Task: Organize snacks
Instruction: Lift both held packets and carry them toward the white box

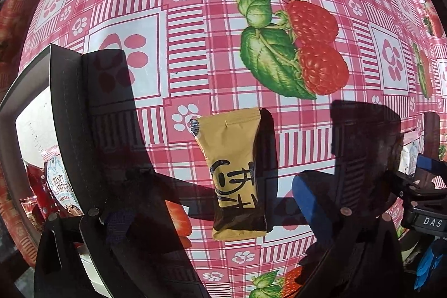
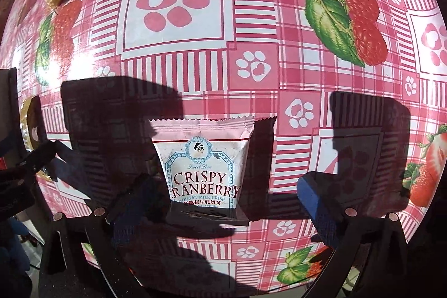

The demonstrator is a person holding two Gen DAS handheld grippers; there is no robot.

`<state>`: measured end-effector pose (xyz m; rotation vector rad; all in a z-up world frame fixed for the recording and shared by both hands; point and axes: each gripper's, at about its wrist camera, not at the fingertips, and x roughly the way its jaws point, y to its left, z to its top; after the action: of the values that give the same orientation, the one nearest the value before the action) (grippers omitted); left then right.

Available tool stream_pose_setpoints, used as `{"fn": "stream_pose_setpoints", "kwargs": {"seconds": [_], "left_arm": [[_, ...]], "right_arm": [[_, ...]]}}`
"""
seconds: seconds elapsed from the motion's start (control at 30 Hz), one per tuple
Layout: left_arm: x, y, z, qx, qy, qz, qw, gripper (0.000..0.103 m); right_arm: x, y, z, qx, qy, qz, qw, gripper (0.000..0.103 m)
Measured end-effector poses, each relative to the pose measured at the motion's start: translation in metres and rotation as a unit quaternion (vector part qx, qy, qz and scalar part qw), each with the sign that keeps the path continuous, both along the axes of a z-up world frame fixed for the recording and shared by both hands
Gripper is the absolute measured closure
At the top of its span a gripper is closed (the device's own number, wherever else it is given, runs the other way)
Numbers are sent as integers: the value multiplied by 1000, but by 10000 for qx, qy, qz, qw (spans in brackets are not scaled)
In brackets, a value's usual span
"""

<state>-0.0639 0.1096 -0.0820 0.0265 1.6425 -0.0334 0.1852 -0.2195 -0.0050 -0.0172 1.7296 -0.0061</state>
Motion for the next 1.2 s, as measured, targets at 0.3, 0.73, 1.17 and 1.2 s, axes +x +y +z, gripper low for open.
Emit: {"fn": "stream_pose_setpoints", "kwargs": {"seconds": [0.3, 0.73, 1.17, 1.2], "left_arm": [[1, 1, -8, -7, -48, 51, 10000, 0], [-1, 1, 0, 0, -81, 76, 9999, 0], [4, -16, 9, 14, 34, -390, 9992, 22], [4, -19, 11, 11, 7, -447, 9990, 31]], "right_arm": [[3, 12, -12, 17, 25, -23, 10000, 0], [-2, 2, -2, 23, -15, -32, 10000, 0], [6, 4, -11, 2, 258, -45, 9997, 12], [6, 5, -9, 0, 237, -14, 9997, 20]]}}
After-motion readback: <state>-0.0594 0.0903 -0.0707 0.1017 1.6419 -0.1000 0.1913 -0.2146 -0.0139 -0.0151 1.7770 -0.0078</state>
